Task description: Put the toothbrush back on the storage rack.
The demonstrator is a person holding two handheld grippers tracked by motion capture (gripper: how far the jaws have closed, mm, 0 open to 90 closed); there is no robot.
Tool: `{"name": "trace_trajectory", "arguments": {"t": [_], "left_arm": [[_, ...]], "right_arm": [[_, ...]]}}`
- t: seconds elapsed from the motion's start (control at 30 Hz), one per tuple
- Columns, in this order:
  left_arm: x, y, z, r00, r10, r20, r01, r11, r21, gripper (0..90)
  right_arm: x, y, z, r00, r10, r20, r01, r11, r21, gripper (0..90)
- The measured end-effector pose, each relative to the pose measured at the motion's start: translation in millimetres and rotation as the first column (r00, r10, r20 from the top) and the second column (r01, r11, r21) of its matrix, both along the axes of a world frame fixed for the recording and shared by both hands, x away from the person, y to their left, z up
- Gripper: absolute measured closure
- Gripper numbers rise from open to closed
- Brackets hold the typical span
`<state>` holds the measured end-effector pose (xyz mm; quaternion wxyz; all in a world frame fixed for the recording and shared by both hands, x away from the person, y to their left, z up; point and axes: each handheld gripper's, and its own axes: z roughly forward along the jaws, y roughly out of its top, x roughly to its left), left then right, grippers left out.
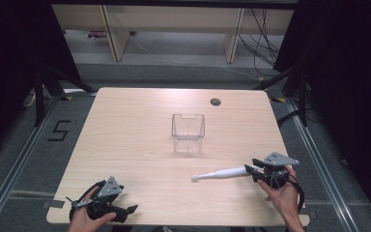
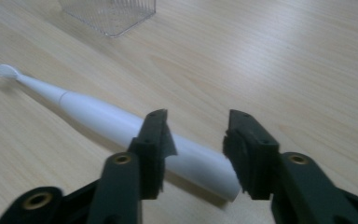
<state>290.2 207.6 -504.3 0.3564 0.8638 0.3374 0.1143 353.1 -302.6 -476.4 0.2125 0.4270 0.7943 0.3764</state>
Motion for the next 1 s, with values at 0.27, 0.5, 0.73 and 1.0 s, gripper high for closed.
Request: {"name": "trace_trajectory", "arguments": {"t": [0.27, 0.5, 0.73, 1.0], "left_arm": [[-0.3, 0.0, 0.1, 1.0000, -0.001, 0.000, 0.001, 1.0000, -0.004, 15.3], [-0.6, -0.5, -0.1, 1.0000, -0.003, 0.000, 0.003, 1.0000, -0.002, 15.6], [-0.7, -0.5, 0.0, 1.0000, -0.004, 0.001, 0.004, 1.0000, 0.000, 15.5], [-1.3, -0.4, 0.3, 1.0000, -0.002, 0.001, 0.002, 1.0000, -0.004, 15.5]], "right_arm": [[23.4, -3.4, -6.1, 0.9997, 0.015, 0.020, -0.013, 0.997, -0.070, 81.7], [28.1, -3.7, -9.6, 1.0000, 0.007, 0.001, -0.007, 0.996, -0.086, 86.5], [31.9, -7.4, -12.4, 0.9996, -0.005, -0.026, 0.003, 0.995, -0.096, 86.5], [30.2, -5.7, -13.0, 0.9979, -0.001, -0.065, -0.006, 0.995, -0.104, 86.5]]}}
